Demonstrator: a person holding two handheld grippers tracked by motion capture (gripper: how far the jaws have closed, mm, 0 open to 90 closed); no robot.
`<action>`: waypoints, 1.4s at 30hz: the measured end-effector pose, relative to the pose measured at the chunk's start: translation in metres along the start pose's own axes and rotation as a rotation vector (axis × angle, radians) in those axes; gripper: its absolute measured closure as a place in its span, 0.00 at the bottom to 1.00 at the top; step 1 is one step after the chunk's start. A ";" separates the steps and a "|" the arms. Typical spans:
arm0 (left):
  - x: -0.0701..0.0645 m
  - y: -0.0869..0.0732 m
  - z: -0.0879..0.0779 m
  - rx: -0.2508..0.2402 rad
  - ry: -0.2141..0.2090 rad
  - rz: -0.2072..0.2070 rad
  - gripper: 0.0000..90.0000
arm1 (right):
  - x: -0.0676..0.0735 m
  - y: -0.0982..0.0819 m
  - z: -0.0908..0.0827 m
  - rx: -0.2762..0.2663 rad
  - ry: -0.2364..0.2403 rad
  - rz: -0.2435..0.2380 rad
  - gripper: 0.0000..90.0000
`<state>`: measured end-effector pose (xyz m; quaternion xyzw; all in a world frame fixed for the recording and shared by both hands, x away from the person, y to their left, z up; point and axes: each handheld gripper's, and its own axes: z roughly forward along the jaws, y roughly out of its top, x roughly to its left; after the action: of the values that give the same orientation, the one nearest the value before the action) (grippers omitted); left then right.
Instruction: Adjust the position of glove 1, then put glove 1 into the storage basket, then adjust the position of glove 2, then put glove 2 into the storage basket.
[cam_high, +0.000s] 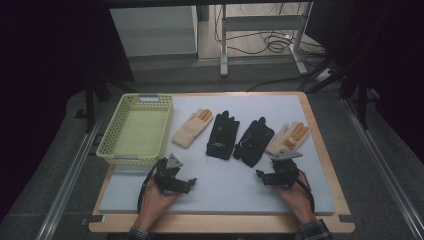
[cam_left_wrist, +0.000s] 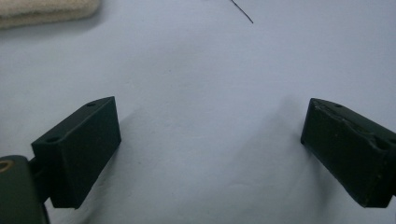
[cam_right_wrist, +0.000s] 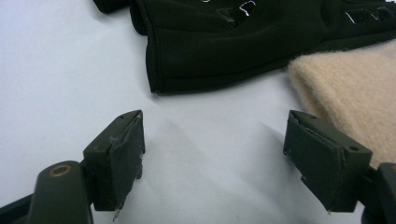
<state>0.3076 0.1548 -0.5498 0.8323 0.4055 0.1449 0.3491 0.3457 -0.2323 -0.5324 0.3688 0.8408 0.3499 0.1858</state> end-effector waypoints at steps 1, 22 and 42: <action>0.000 0.000 0.000 0.000 0.001 0.000 0.05 | 0.000 0.000 0.000 0.001 -0.004 0.004 0.21; 0.000 0.000 0.000 -0.002 0.000 -0.001 0.05 | 0.000 0.000 0.001 0.008 -0.016 0.013 0.17; 0.000 0.000 0.000 -0.002 0.000 -0.001 0.06 | -0.002 0.001 0.000 0.007 -0.005 0.019 0.19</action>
<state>0.3075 0.1550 -0.5500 0.8317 0.4056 0.1452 0.3502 0.3476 -0.2326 -0.5315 0.3786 0.8380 0.3475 0.1833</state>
